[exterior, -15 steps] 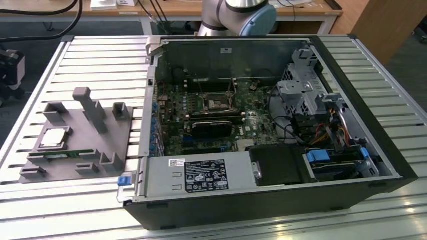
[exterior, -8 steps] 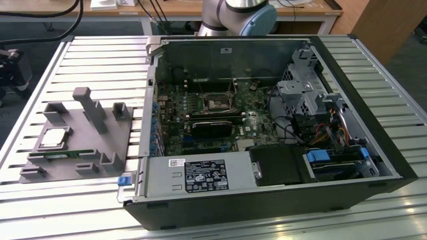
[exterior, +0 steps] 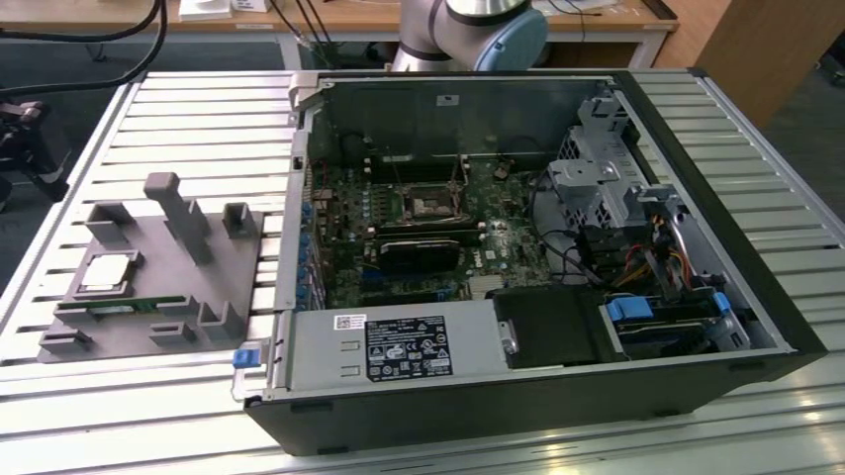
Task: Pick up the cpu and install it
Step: 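Pick up the cpu and move it towards the insertion slot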
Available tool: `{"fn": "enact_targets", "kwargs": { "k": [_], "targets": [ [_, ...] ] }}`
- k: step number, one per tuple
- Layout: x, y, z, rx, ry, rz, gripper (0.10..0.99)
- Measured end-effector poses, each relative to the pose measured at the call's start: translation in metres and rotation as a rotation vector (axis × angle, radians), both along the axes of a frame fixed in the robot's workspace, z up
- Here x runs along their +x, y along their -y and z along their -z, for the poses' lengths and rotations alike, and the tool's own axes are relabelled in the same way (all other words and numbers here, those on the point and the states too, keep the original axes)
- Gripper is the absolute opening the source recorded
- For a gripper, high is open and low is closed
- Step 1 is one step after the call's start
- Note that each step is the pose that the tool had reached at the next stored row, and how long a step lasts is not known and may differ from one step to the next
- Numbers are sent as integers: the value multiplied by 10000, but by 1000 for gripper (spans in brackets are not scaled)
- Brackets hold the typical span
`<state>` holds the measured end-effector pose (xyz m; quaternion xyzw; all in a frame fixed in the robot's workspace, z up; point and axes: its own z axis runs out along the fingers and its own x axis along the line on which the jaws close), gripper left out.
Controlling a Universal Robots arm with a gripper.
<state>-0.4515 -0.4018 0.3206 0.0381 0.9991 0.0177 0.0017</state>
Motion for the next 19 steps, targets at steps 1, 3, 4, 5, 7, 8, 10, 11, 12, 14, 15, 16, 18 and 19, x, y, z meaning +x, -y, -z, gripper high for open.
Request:
{"fn": "enact_targets", "kwargs": {
  "k": [1,3,4,5,7,8,10,11,12,14,15,16,18,19],
  "targets": [
    [0,0,6,0,-3,0,588],
    [0,0,16,0,-4,0,588],
    [0,0,20,0,-5,0,588],
    [0,0,24,0,-5,0,588],
    [0,0,32,0,-5,0,588],
    [0,0,37,1,-4,0,588],
    [0,0,46,0,-4,0,588],
    [0,0,51,0,-5,-1,588],
    [0,0,55,0,-5,0,588],
    [0,0,59,-1,-6,0,588],
    [0,0,62,0,-6,0,588],
    [0,0,64,0,-5,-1,588],
    [0,0,68,0,-5,0,588],
    [0,0,70,1,-5,0,588]
  ]
}}
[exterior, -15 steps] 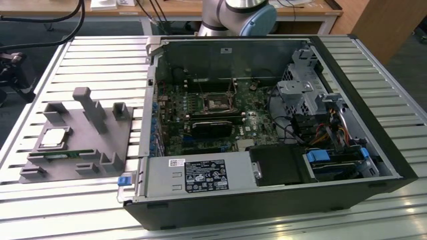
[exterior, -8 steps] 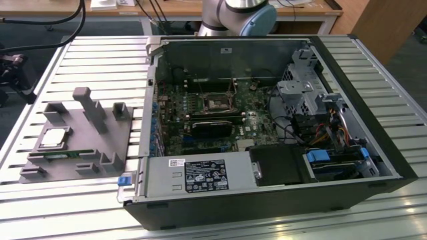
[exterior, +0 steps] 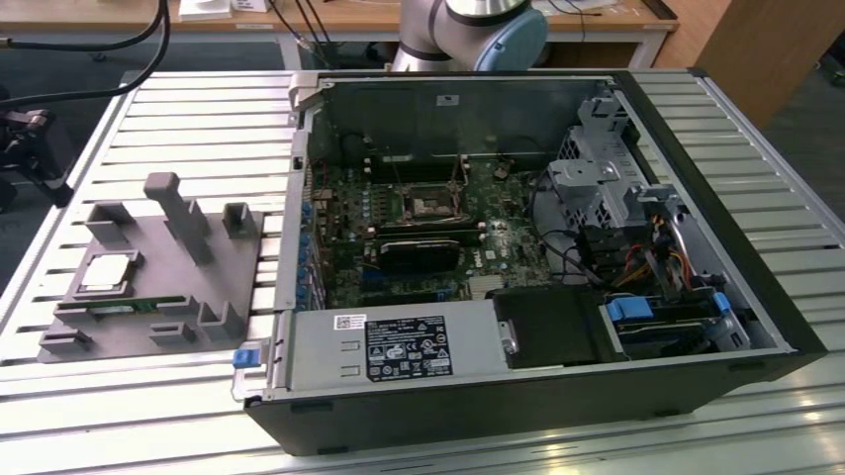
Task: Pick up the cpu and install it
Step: 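Pick up the cpu and move it towards the insertion slot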
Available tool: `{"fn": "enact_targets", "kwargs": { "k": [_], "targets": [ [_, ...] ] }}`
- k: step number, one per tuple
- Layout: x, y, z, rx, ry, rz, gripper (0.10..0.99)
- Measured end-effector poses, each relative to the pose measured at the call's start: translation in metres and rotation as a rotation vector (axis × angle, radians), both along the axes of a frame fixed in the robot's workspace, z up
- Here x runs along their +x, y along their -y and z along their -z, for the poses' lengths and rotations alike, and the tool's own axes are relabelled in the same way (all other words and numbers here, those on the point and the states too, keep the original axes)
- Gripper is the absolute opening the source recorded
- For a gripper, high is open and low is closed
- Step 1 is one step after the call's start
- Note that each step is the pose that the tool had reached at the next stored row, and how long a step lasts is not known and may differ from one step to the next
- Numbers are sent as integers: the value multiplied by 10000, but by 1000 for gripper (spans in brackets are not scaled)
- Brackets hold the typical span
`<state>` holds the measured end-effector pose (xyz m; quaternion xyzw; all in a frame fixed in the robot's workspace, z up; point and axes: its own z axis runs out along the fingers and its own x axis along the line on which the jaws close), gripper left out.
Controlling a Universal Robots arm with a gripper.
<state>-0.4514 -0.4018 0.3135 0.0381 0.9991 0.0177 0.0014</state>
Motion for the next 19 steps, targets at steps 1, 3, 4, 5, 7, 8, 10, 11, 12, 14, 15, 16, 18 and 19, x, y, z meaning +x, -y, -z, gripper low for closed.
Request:
{"fn": "enact_targets", "kwargs": {
  "k": [1,3,4,5,7,8,10,11,12,14,15,16,18,19],
  "targets": [
    [0,0,2,-1,0,0,588],
    [0,0,7,-1,1,0,588],
    [0,0,10,0,1,0,588],
    [0,0,14,0,2,0,588],
    [0,0,21,-1,0,0,588],
    [0,0,25,-1,0,0,588],
    [0,0,32,-1,0,0,588],
    [0,0,35,-1,0,0,588],
    [0,0,38,-1,0,0,588],
    [0,0,43,-1,0,0,588],
    [0,0,45,-1,0,0,588],
    [0,0,47,-1,0,0,588],
    [0,0,52,-1,0,0,588],
    [0,0,57,-1,1,0,588]
  ]
}}
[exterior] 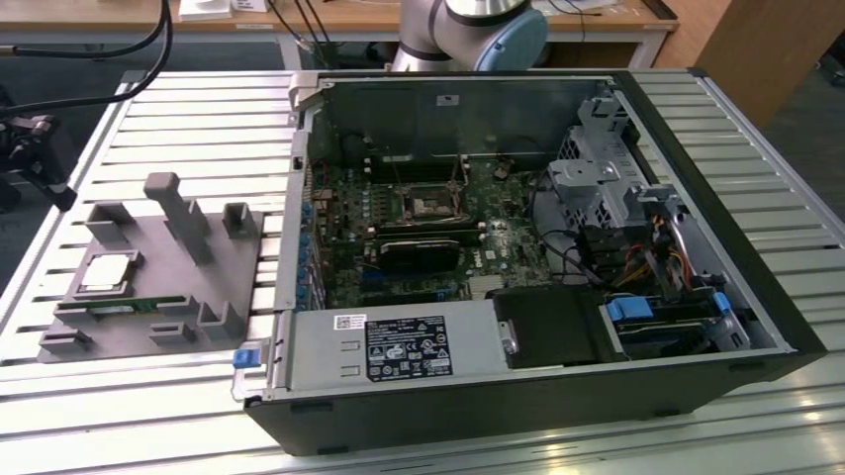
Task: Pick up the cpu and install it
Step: 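Pick up the cpu and move it towards the insertion slot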
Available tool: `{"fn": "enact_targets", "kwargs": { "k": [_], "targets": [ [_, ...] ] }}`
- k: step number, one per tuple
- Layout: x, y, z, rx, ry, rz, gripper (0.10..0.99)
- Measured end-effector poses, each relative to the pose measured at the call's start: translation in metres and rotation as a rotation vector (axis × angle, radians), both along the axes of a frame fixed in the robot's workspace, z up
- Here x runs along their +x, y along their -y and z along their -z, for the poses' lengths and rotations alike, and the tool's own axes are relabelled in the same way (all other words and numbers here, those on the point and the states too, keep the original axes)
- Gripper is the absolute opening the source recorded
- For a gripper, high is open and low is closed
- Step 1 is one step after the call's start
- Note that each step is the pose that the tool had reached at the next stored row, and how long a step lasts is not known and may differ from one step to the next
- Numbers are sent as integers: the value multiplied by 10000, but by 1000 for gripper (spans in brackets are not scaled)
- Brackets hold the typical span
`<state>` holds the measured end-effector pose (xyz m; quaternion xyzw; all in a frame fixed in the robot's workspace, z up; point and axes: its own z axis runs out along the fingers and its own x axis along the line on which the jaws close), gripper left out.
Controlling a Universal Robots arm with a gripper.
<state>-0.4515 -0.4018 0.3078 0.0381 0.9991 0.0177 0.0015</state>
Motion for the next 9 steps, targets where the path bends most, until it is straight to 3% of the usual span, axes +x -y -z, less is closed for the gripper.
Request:
{"fn": "enact_targets", "kwargs": {
  "k": [9],
  "targets": [
    [0,0,25,0,0,0,588]
  ]
}}
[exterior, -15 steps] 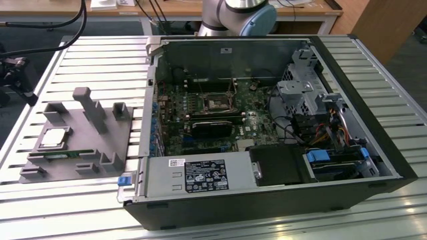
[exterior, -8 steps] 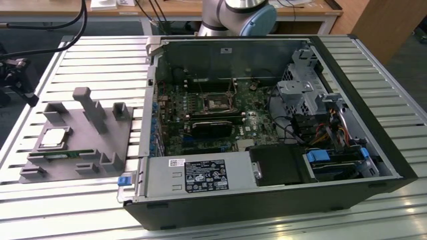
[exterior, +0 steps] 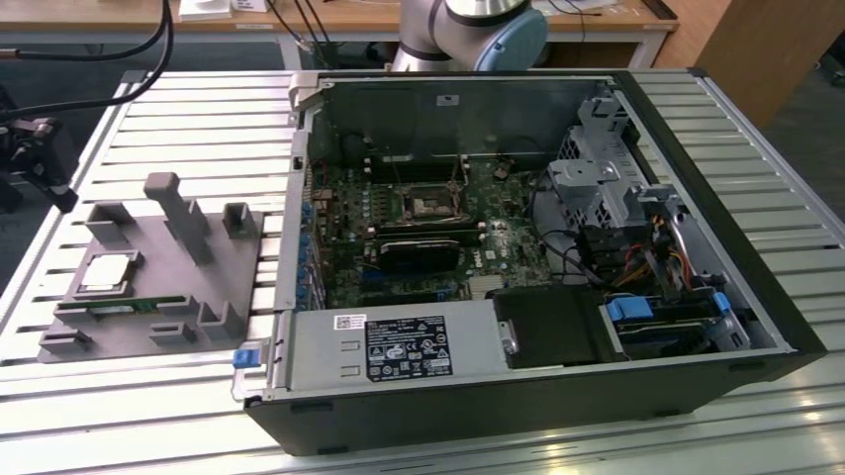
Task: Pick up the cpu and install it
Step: 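Pick up the cpu and move it towards the insertion slot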
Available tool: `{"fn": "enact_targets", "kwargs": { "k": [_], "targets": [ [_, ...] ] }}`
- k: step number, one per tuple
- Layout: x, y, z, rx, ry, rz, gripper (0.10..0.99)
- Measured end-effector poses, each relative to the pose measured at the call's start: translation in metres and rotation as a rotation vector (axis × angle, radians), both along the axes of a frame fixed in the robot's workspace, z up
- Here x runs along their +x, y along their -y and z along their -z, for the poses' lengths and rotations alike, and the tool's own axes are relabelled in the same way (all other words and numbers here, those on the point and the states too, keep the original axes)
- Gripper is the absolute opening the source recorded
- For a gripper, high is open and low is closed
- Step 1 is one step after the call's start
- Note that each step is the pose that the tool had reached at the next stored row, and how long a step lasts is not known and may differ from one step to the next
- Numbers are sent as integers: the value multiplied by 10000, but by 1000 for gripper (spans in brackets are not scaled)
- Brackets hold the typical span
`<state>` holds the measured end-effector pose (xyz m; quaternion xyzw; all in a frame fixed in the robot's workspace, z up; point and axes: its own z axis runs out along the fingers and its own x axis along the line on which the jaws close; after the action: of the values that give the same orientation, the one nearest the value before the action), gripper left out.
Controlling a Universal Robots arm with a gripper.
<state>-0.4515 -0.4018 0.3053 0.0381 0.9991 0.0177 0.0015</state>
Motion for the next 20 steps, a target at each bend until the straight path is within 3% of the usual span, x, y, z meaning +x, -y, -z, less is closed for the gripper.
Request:
{"fn": "enact_targets", "kwargs": {
  "k": [20],
  "targets": [
    [0,0,121,-13,-6,1,588]
  ]
}}
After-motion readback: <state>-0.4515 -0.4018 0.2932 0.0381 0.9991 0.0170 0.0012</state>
